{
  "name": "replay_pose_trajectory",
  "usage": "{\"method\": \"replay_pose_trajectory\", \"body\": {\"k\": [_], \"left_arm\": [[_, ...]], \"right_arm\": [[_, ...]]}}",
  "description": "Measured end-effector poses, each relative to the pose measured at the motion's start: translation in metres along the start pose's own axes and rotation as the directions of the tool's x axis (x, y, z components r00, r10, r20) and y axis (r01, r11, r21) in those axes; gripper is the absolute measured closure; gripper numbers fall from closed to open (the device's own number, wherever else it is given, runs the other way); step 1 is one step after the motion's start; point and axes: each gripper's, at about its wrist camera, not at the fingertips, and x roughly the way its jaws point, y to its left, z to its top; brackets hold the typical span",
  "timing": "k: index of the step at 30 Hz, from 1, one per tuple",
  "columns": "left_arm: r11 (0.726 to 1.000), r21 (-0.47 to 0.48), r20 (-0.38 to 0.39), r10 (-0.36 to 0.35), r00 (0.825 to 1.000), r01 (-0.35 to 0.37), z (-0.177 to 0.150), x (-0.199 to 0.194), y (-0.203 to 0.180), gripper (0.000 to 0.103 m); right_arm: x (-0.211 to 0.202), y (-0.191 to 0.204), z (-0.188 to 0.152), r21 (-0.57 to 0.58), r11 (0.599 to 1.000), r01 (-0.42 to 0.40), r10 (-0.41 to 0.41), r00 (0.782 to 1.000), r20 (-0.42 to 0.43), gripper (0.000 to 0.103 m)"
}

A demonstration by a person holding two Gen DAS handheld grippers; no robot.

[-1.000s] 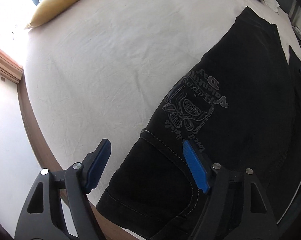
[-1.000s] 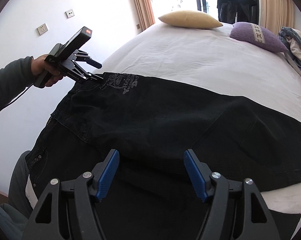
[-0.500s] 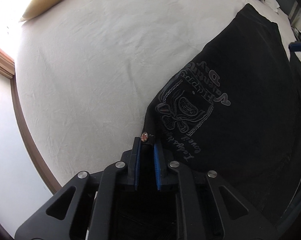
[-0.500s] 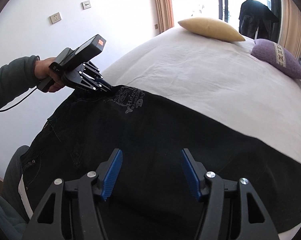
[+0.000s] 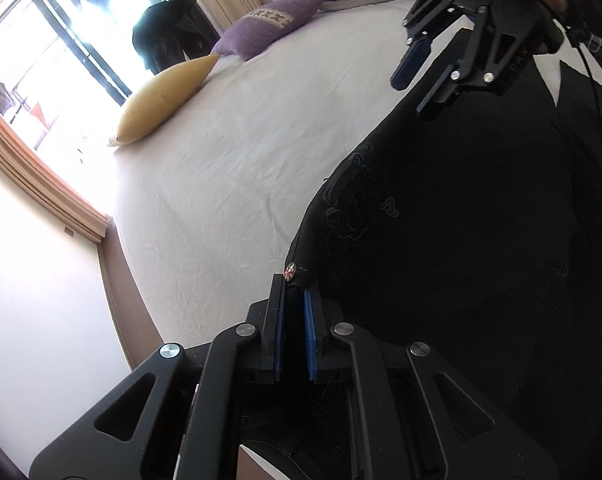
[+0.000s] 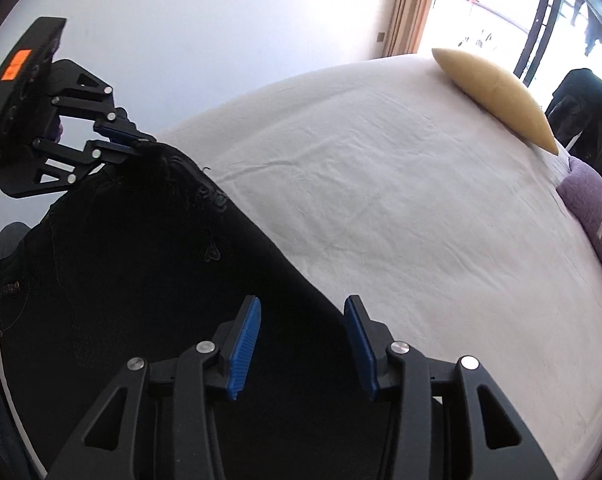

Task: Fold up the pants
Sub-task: 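Grasp the waistband beside the left tool with the right tool, then lift the waistband with both tools and lay it over the legs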

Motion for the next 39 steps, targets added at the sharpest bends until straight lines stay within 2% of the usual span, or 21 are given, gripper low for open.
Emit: {"method": "replay_pose_trajectory", "body": {"k": [4, 9, 11, 17, 22, 29, 35, 39], "left_arm": [[1.0, 0.006, 0.022, 0.007, 1.0, -0.007, 0.004, -0.004, -0.005, 0.096], [1.0, -0.011, 0.024, 0.009, 1.0, -0.009, 0.003, -0.005, -0.009, 0.097], [1.0, -0.017, 0.024, 0.013, 1.0, -0.012, 0.007, -0.005, -0.009, 0.097], [0.999, -0.032, 0.018, 0.016, 1.0, -0.016, 0.015, -0.004, -0.011, 0.1], [0.999, -0.041, 0.024, 0.02, 1.0, -0.019, 0.016, -0.012, -0.012, 0.101], [0.997, -0.08, 0.043, 0.02, 0.999, -0.017, 0.005, -0.039, -0.025, 0.101], [0.996, -0.089, 0.065, 0.013, 0.998, -0.007, -0.011, -0.077, -0.053, 0.101], [0.996, -0.091, 0.066, -0.018, 0.998, 0.024, -0.024, -0.097, -0.078, 0.101]], "right_arm": [[0.016, -0.001, 0.006, -0.054, 0.999, 0.0, -0.003, 0.999, -0.054, 0.059], [0.033, -0.007, 0.006, -0.086, 0.996, 0.021, -0.032, 0.991, -0.128, 0.08], [0.034, -0.01, 0.004, -0.074, 0.997, 0.019, -0.029, 0.99, -0.138, 0.093], [0.028, -0.003, 0.002, -0.022, 1.0, 0.015, -0.017, 0.992, -0.127, 0.098], [0.012, -0.004, 0.001, 0.027, 0.999, 0.034, -0.032, 0.997, -0.066, 0.099], [-0.019, 0.018, -0.007, 0.052, 0.996, 0.075, -0.076, 0.997, 0.012, 0.099], [-0.047, 0.067, -0.025, 0.034, 0.993, 0.11, -0.112, 0.992, 0.054, 0.099], [-0.054, 0.099, -0.047, 0.016, 0.994, 0.111, -0.111, 0.993, 0.036, 0.099]]}}
